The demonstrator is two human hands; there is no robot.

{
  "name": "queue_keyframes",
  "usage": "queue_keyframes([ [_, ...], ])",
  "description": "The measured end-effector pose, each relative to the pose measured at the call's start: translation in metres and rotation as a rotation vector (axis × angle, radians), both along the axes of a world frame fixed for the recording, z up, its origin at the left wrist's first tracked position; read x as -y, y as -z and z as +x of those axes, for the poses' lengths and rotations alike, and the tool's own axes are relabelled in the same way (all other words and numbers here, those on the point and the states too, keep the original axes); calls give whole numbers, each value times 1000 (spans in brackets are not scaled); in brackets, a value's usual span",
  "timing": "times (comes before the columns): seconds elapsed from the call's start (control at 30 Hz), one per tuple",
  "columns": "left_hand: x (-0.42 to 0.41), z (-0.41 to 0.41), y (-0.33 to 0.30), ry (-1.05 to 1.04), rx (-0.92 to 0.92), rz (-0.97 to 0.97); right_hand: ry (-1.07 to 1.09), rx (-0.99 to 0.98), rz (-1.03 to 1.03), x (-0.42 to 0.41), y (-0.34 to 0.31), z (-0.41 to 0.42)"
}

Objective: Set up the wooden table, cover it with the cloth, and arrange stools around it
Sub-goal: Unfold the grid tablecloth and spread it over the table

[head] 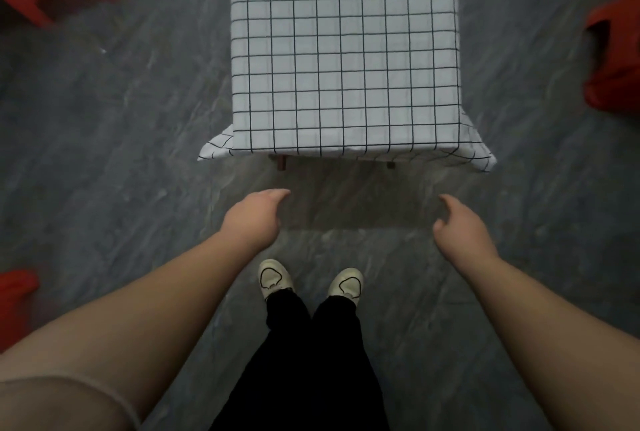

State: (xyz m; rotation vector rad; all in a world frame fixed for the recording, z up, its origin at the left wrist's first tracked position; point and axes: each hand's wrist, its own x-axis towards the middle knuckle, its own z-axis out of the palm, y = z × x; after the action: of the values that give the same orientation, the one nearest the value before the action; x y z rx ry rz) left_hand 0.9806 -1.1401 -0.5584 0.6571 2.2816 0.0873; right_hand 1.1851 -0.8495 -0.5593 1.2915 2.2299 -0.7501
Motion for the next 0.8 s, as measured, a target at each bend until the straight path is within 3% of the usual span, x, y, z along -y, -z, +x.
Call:
queue_keyframes([
  [0.4, -101, 2, -44, 220, -27, 152, 54, -149, 31, -34, -58, 1],
  [0.63, -213, 27, -30, 334, -80, 260, -40, -183, -11, -91, -37, 2],
  [0.8, -283, 36, 0, 413, -188, 180, -212, -180, -51, -134, 1, -13],
])
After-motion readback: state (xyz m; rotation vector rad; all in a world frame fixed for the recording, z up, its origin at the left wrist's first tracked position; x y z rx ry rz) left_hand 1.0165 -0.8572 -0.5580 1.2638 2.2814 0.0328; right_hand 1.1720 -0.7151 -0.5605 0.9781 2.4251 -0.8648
